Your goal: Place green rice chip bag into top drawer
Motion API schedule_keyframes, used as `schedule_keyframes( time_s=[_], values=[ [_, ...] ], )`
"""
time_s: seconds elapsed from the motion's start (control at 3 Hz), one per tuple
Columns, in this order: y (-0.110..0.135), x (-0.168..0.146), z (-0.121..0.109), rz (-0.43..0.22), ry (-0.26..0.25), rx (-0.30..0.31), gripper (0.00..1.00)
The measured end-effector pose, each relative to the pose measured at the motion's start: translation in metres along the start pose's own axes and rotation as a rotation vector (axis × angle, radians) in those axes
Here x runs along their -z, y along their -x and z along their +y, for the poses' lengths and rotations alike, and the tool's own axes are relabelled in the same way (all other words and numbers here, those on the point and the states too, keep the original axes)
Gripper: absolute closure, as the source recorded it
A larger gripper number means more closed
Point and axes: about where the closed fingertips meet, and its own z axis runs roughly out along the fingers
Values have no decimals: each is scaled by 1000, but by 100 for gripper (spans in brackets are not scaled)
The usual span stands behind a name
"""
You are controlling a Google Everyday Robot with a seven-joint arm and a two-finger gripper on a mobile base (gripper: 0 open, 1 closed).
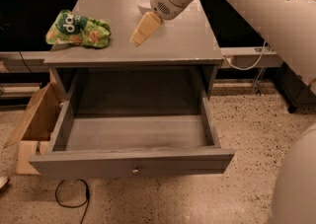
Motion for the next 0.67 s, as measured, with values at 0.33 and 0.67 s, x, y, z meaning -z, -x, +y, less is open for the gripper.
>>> schedule_keyframes(
  time_s=[0.33,0.67],
  values=[
    [2,-11,-2,-10,2,-3,0],
    [19,-45,-12,-37,-3,13,0]
  ],
)
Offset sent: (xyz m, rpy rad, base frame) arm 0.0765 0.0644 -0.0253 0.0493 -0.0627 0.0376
